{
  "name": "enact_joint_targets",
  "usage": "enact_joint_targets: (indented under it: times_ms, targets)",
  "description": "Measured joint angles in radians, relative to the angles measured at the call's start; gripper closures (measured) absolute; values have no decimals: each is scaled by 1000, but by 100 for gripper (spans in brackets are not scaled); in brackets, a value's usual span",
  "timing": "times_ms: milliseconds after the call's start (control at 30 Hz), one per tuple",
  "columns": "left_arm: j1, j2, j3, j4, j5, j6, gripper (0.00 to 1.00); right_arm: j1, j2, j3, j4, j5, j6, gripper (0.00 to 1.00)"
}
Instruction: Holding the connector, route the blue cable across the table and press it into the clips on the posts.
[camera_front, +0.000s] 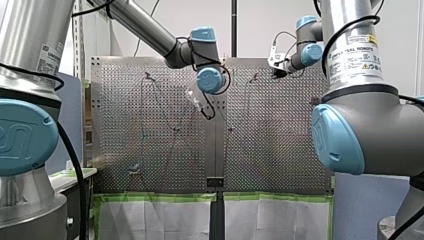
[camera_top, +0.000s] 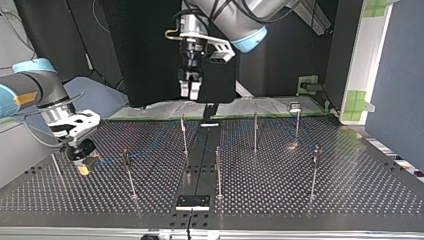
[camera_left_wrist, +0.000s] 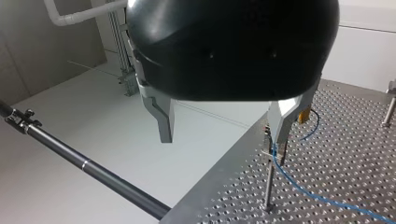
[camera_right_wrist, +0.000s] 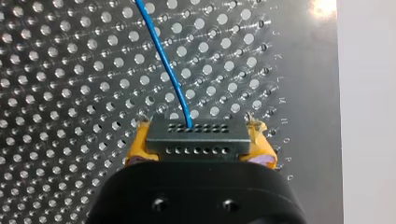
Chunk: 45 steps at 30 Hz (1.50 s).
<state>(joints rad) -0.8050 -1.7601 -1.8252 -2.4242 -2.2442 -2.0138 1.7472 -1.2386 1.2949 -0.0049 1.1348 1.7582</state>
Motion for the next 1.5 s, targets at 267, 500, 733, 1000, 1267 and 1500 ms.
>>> enact_joint_targets:
  times_ms: [267,500,733,1000,1267,1500]
  targets:
    - [2,0,-43,44,-1,0,0,1,0,3,2,0,0,100]
    - [3,0,-45,45,-1,0,0,1,0,4,2,0,0,100]
    - [3,0,-45,46,-1,0,0,1,0,4,2,0,0,100]
    - [3,0,-45,46,-1,0,0,1,0,4,2,1,0,100]
    - [3,0,-45,46,-1,0,0,1,0,4,2,1,0,100]
    - [3,0,-45,46,-1,0,0,1,0,4,2,0,0,100]
